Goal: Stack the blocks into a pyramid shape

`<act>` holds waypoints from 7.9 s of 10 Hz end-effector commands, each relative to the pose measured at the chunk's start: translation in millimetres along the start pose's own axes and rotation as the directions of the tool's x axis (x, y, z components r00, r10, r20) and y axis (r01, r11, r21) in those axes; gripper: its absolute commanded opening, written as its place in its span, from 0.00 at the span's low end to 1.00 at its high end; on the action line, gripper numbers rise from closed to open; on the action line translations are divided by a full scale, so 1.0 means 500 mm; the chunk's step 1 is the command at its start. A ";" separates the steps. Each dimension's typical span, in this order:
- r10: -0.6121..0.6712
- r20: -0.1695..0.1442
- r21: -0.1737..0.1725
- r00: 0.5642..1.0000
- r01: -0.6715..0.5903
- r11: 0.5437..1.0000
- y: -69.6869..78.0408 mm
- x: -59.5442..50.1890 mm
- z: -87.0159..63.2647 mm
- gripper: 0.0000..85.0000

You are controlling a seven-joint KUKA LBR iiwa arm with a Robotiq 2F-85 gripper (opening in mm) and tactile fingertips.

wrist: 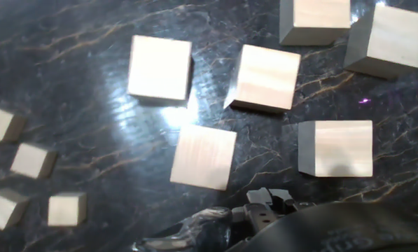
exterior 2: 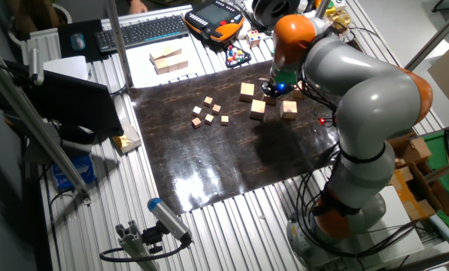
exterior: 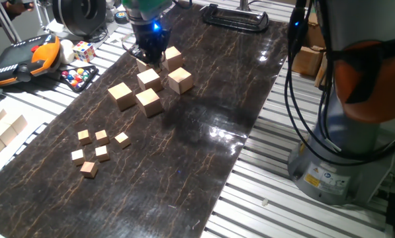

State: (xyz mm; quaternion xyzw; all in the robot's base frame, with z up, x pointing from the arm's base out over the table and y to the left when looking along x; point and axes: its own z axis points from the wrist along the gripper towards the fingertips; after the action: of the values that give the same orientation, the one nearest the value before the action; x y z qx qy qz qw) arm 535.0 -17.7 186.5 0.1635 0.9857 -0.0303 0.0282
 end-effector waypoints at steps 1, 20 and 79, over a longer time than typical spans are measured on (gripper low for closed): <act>0.033 -0.002 -0.013 0.999 -0.033 0.999 -0.004 -0.001 0.005 0.01; 0.406 -0.076 0.029 0.911 -0.405 0.914 -0.037 -0.044 0.028 0.01; 0.997 -0.083 0.018 0.002 -1.000 0.004 -0.152 -0.276 0.186 0.86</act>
State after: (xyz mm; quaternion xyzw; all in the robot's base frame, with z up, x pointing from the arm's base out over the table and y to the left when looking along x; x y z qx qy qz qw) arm 645.3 -140.3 106.6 0.8113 0.5839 0.0256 0.0097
